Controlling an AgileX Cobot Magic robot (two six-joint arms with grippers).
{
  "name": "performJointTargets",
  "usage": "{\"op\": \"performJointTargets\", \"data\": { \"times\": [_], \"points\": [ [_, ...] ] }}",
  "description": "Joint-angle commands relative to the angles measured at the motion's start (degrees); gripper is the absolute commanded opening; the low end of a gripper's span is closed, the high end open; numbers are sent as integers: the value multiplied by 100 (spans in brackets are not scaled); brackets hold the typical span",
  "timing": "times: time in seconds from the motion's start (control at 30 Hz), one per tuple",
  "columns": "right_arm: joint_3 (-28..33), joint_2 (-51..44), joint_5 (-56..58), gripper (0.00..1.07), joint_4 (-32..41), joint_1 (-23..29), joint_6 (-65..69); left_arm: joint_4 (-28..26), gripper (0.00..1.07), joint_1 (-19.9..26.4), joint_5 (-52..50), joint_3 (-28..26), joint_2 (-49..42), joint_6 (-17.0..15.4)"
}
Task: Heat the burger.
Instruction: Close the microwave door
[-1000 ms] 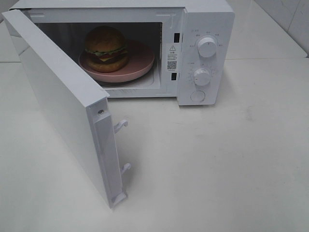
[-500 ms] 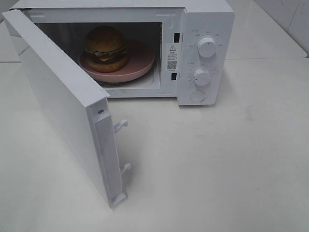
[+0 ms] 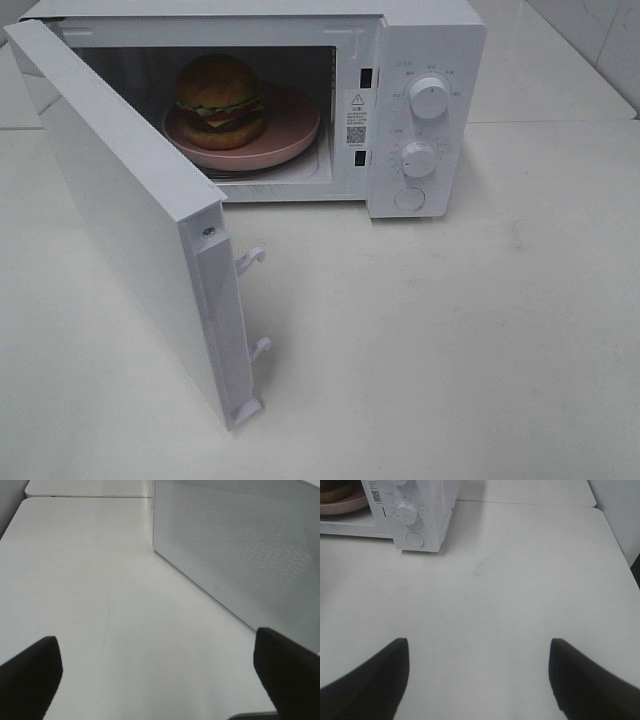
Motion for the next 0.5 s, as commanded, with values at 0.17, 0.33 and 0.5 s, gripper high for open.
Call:
{"op": "performJointTargets", "data": {
  "times": [0.17, 0.33, 0.5],
  "points": [
    [17, -172, -6, 75, 11, -29, 0, -29, 96, -34, -86, 6, -29, -6],
    [17, -172, -6, 75, 11, -29, 0, -74, 96, -34, -149, -57, 115, -46],
    [17, -172, -6, 75, 11, -29, 0, -132, 88, -34, -619, -315, 699, 0]
  ]
}}
